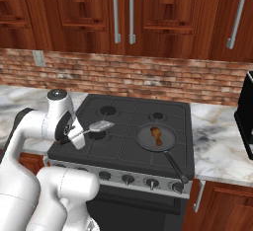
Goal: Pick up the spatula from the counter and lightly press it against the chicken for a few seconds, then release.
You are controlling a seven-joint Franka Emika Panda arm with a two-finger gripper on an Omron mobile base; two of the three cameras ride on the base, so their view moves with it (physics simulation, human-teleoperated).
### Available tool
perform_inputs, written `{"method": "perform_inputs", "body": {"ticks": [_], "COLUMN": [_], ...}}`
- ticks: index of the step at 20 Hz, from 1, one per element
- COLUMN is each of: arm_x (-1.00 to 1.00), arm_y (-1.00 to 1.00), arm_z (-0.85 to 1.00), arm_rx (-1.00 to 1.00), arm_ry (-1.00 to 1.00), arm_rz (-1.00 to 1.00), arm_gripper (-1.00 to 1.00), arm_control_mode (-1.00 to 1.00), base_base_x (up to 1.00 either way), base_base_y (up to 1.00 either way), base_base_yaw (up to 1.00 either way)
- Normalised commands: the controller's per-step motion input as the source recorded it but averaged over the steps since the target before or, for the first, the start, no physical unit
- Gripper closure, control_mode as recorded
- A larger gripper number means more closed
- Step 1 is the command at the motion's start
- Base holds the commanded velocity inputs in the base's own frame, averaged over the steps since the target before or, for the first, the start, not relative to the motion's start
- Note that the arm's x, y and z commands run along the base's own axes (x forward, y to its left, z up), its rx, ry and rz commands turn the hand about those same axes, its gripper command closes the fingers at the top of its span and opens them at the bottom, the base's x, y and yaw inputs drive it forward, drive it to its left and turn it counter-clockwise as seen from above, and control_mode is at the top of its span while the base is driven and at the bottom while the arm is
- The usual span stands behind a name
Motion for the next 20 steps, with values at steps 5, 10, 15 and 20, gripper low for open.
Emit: {"method": "perform_inputs", "body": {"ticks": [5, 10, 15, 20], "arm_x": [0.05, 0.05, 0.08, 0.15], "arm_y": [-0.27, -0.21, -0.22, -0.28], "arm_z": [0.00, 0.00, 0.00, 0.00], "arm_rx": [0.00, 0.00, 0.00, 0.00], "arm_ry": [0.00, 0.00, 0.00, 0.00], "arm_rz": [-0.06, -0.07, -0.07, -0.06], "arm_gripper": [1.00, 1.00, 1.00, 1.00], "arm_control_mode": [-1.00, -1.00, -1.00, -1.00], "base_base_x": [0.00, 0.00, 0.00, 0.00], "base_base_y": [0.00, 0.00, 0.00, 0.00], "base_base_yaw": [0.00, 0.00, 0.00, 0.00]}}
